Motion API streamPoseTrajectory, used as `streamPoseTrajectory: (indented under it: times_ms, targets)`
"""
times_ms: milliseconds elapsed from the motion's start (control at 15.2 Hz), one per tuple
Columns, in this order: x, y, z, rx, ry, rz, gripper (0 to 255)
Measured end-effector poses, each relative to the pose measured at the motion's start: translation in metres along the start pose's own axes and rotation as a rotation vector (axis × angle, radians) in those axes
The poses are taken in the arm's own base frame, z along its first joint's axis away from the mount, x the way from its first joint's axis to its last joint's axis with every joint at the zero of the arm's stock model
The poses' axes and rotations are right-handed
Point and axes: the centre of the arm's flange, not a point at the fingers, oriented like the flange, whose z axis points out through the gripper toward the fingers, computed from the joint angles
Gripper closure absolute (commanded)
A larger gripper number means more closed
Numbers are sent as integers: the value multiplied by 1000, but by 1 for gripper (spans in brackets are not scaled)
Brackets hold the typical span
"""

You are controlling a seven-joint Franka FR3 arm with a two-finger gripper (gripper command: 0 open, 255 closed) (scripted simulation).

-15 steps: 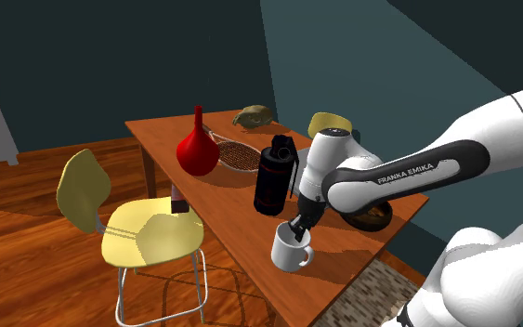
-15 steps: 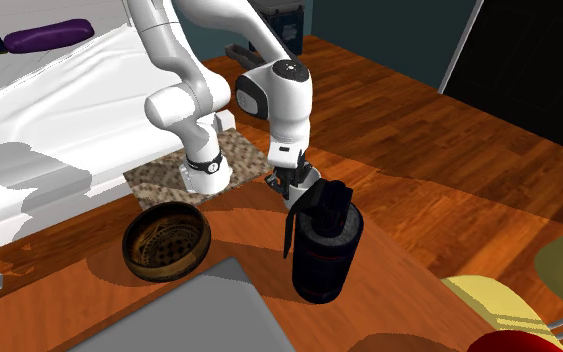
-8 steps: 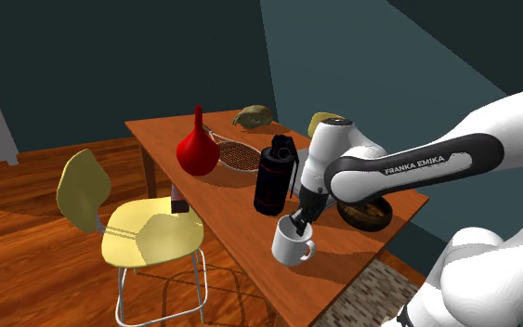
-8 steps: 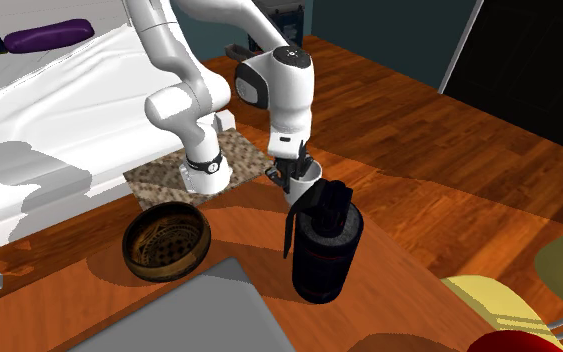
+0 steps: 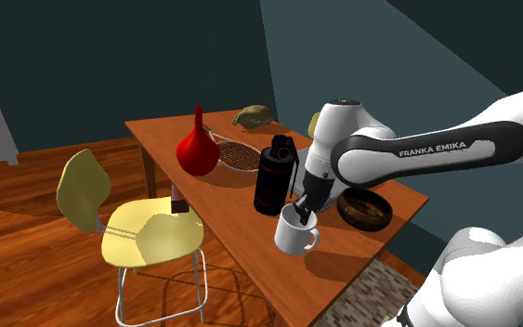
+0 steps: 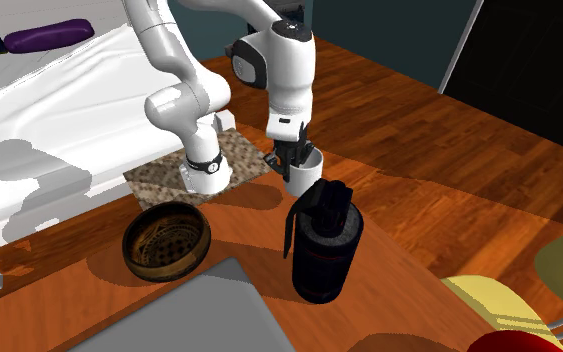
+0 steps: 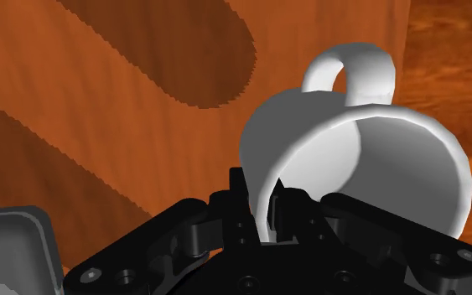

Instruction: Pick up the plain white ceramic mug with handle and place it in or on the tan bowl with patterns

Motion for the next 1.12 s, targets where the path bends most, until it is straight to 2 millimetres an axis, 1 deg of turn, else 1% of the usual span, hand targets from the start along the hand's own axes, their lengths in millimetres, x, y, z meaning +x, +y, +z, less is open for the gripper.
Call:
streamPoseTrajectory:
  times_ms: [1122]
  targets:
    - [1, 1, -89, 0, 0, 0, 255]
